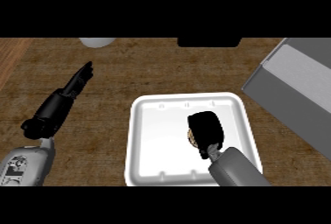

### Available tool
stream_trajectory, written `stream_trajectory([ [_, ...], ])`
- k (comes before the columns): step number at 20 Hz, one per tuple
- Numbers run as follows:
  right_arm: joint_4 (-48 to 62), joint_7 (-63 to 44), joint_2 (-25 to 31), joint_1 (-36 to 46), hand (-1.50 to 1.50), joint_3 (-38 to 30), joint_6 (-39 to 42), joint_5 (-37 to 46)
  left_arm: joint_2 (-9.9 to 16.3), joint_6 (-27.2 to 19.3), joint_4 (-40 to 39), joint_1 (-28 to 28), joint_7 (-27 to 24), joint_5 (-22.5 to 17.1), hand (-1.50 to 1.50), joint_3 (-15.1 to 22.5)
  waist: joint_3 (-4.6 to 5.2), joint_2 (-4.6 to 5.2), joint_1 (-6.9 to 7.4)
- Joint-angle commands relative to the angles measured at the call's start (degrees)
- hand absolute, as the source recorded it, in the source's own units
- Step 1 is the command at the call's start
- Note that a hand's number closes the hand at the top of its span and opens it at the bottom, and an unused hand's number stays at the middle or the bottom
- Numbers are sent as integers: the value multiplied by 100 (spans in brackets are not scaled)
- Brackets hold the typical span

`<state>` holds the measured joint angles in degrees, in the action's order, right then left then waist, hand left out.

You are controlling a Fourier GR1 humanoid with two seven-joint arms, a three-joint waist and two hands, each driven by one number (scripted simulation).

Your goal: Pick the cupcake from the tray and place it in the cardboard box

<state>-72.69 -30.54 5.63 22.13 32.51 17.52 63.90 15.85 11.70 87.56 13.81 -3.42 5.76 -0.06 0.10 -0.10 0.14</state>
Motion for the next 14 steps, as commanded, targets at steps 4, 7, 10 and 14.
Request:
stream_trajectory([
  [4,605,689,-41,198,150,-37,-959,610,-139,111,389,-348,-7,48,0,65,-11,10,27],
  [7,-157,414,-202,-76,150,318,-812,903,-160,-12,-372,-21,-370,245,0,-67,-9,7,-33],
  [10,30,1287,202,356,150,-268,-1261,586,-109,105,212,7,223,108,0,-58,-13,8,8],
  [14,689,2944,581,699,150,-1088,-1547,-504,-114,141,322,-346,-102,103,0,-39,-18,41,102],
])
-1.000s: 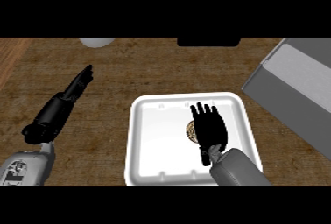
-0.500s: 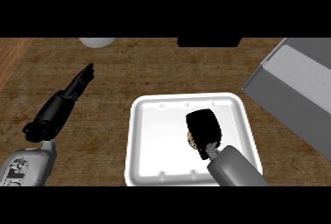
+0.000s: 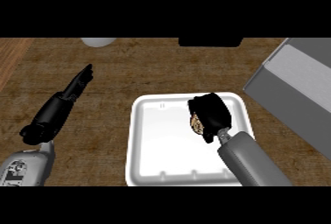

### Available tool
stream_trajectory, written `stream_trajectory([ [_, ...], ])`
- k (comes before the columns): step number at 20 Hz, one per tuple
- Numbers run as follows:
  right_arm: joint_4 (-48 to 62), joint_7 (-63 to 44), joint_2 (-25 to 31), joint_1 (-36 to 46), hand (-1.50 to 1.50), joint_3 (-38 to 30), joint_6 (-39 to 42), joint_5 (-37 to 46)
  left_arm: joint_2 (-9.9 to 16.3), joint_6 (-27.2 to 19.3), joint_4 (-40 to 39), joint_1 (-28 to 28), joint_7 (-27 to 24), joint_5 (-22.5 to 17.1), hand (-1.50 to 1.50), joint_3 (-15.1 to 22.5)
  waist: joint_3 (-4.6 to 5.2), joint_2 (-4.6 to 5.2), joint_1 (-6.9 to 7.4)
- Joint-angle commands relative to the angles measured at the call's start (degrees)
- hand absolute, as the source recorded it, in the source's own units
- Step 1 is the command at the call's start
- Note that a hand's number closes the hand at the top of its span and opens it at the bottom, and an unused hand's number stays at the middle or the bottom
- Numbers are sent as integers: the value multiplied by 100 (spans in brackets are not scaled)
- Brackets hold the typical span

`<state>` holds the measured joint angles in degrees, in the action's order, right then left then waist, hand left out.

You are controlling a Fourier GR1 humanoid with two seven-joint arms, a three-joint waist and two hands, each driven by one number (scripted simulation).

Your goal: Pick the cupcake from the tray and place it in the cardboard box

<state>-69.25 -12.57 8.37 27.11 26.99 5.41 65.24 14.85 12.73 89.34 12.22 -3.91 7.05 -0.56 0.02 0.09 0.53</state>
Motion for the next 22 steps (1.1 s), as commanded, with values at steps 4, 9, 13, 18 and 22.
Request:
stream_trajectory([
  [4,366,1854,551,794,150,-1029,-173,-966,39,37,-358,169,-176,52,0,-124,-3,14,-28],
  [9,-754,1793,945,740,150,-1224,-24,-882,17,57,-521,312,-147,41,0,-198,0,-20,-114],
  [13,-1371,1088,879,811,150,-1841,165,-1176,246,282,-222,-248,-426,-108,0,-355,2,-39,-85],
  [18,-1286,229,715,853,150,-2880,-338,-1485,-176,-50,-75,-135,-49,161,0,4,-4,-31,-82],
  [22,-1005,-195,1178,1478,150,-3549,-103,-1593,-16,81,4,-126,-80,80,0,-137,0,-17,-27],
])
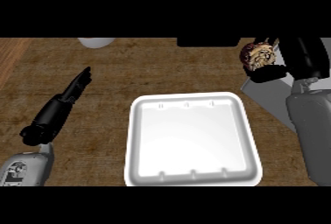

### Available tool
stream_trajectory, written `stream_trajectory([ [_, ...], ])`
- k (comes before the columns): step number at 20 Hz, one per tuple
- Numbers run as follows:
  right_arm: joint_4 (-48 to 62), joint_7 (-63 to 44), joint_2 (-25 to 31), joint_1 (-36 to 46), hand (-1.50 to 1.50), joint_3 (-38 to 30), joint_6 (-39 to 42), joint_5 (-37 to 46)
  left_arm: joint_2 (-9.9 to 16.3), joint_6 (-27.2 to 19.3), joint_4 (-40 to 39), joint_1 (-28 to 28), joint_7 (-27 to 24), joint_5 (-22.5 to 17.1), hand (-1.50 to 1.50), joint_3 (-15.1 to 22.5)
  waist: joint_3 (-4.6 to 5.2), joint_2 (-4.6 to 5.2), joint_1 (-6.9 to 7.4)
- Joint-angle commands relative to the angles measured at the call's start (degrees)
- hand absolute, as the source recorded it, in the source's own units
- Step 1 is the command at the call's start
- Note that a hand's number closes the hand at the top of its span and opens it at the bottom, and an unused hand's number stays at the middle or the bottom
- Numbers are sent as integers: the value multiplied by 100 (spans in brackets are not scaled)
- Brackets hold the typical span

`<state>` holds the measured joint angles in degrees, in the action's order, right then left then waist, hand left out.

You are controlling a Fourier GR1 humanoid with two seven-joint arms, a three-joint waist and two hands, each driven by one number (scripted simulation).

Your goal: Pick the cupcake from the tray and place it in the cardboard box

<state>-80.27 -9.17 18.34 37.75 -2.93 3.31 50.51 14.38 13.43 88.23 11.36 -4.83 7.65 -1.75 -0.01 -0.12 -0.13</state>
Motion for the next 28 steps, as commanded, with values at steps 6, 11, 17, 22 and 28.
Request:
stream_trajectory([
  [6,1582,136,890,918,150,-1317,-130,-429,-120,-14,54,74,162,35,0,8,0,31,82],
  [11,3034,917,1758,1166,150,-1311,-33,-77,-244,-145,-159,215,-69,322,0,205,-1,70,134],
  [17,4499,1136,1989,1173,150,-1112,609,155,-100,102,100,342,144,44,0,53,-8,100,247],
  [22,5480,2038,2675,1502,150,-1025,1232,293,-204,13,25,312,118,142,0,109,-10,111,258],
  [28,6309,2739,2892,1511,-150,-832,1739,521,-355,-47,214,295,257,181,0,234,-18,124,312],
])
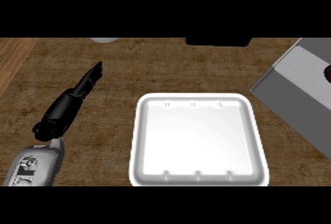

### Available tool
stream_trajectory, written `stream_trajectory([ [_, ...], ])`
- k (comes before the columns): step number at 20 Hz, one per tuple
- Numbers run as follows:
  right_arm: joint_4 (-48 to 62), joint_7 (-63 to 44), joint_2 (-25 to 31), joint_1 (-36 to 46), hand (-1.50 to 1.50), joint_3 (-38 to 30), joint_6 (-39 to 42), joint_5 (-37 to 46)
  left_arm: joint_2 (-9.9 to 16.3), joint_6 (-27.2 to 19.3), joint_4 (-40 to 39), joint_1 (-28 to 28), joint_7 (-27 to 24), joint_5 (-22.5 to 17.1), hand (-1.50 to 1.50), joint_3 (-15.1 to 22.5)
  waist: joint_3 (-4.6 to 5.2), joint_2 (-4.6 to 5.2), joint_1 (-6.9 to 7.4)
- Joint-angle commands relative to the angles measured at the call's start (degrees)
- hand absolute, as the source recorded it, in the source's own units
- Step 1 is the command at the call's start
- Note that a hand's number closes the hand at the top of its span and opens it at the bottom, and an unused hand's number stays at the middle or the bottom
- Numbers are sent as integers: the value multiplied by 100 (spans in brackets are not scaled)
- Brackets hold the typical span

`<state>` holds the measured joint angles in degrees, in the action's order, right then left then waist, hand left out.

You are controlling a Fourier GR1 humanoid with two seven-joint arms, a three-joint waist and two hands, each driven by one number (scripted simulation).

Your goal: Pick the cupcake from the tray and place it in the cardboard box

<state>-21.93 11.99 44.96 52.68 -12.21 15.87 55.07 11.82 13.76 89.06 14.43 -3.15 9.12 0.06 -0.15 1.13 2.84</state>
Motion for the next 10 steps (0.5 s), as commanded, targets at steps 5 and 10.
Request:
stream_trajectory([
  [5,661,1553,133,178,-150,-110,309,-146,121,43,-229,244,-103,-32,0,-201,-6,12,-26],
  [10,798,1783,-52,552,-150,-1757,270,-1789,43,21,-195,27,-59,-48,0,-156,-21,-37,-128],
])
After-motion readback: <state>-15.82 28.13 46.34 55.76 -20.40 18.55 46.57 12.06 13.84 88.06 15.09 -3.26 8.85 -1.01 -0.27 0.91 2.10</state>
